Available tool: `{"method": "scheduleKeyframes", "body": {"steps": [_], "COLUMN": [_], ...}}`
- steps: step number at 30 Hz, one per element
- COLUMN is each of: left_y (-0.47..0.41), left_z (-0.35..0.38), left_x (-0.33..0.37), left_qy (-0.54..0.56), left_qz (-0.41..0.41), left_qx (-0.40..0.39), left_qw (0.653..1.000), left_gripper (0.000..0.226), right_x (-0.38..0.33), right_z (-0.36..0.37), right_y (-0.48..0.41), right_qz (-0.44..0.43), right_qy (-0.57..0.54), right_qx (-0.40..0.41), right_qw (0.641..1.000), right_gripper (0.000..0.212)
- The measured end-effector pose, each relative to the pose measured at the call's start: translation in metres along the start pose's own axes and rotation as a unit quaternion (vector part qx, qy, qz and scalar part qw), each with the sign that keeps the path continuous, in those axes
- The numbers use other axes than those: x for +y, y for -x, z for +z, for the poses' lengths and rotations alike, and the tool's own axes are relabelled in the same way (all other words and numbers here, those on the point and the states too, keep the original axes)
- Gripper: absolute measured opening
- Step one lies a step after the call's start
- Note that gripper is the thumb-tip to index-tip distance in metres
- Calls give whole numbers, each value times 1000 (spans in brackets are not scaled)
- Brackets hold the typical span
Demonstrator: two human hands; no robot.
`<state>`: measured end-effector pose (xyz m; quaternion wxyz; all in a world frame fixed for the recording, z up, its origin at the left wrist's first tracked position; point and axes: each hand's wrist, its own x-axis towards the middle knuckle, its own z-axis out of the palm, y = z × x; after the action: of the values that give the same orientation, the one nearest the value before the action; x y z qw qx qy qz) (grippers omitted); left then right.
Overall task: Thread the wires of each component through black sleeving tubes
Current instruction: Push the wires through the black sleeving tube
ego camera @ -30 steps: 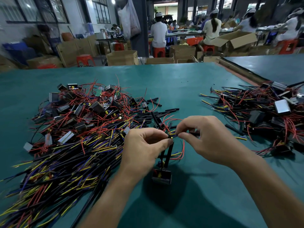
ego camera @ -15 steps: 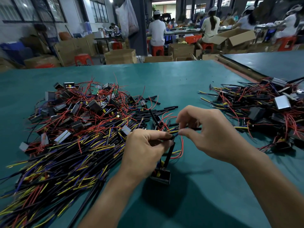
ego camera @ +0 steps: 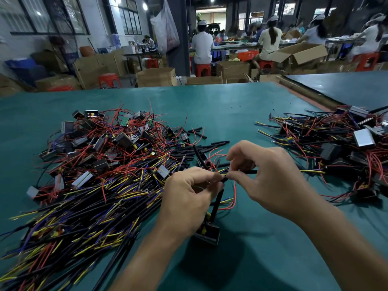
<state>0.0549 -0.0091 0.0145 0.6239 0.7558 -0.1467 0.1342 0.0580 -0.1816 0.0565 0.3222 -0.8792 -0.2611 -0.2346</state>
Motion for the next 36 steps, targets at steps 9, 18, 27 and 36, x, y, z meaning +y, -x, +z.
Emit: {"method": "scheduleKeyframes", "body": {"steps": [9, 18, 27, 36], "left_y": [1, 1, -6, -1], "left_z": [4, 6, 0, 3], "left_x": [-3, -2, -1, 1], "left_qy": [7, -109, -54, -59], "left_qz": [-28, 46, -65, -76], "left_qx": [10, 35, 116, 58], "left_qw": [1000, 992, 990, 994], "left_gripper": [13, 7, 8, 0], "right_x": [-4, -4, 4, 10], "right_z": [-1, -1, -4, 9], "right_y": [1, -2, -1, -11], "right_qz": [-6, 42, 335, 285], "right_qy": [5, -10, -227, -370], "right_qx": [-25, -22, -369, -4], "right_qw": [1000, 999, 837, 884], "right_gripper": [17, 16, 45, 19]}}
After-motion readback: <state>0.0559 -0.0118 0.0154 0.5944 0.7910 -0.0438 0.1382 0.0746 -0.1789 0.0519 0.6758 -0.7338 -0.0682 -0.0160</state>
